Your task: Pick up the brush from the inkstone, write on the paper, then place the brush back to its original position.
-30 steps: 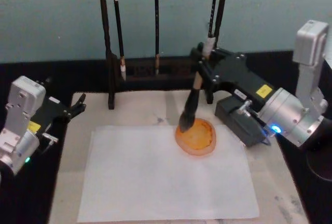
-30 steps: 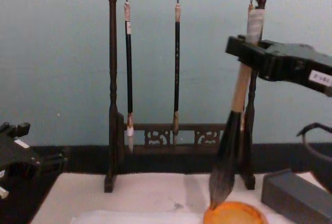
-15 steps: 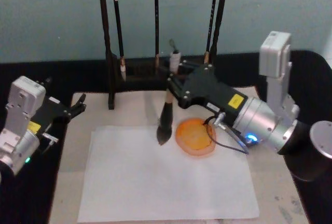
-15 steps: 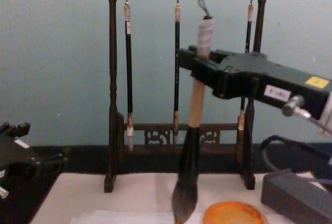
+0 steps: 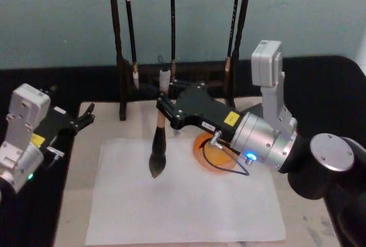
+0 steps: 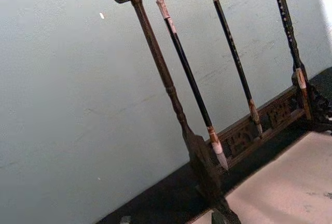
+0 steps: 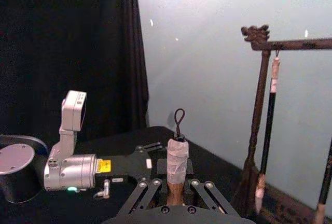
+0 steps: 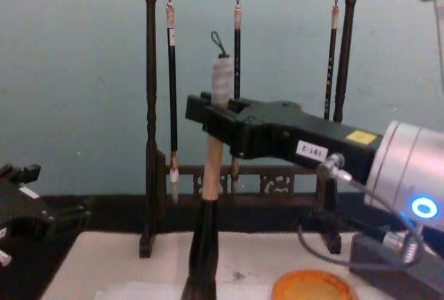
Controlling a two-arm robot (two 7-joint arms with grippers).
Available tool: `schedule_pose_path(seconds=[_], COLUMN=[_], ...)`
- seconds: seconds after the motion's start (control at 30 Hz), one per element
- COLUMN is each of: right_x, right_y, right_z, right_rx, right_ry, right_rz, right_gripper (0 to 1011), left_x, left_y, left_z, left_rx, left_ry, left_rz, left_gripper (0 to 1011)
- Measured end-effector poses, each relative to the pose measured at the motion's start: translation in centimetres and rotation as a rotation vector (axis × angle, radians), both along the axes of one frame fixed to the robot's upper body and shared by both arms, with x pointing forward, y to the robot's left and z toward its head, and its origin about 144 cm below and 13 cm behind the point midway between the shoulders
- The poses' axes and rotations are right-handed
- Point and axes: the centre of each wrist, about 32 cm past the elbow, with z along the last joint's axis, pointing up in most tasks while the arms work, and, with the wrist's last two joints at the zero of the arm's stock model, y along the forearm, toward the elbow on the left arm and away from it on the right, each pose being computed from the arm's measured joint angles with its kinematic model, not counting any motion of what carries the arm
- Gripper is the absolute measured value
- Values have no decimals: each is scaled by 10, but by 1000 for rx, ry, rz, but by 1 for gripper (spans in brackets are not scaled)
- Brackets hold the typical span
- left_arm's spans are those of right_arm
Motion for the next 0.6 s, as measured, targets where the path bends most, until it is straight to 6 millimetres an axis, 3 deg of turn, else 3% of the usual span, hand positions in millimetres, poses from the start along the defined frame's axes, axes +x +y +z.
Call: schedule_pose_path(seconds=[0.6], right_x=[0], right_y=[12], right_z=[-11], right_rx=[-22], right_ry=[41], right_rz=[40], right_gripper=[156], left_x=[0], left_y=[0], left_z=[0], left_rx=[0], left_ry=[0], left_rz=[0], left_gripper=[1010])
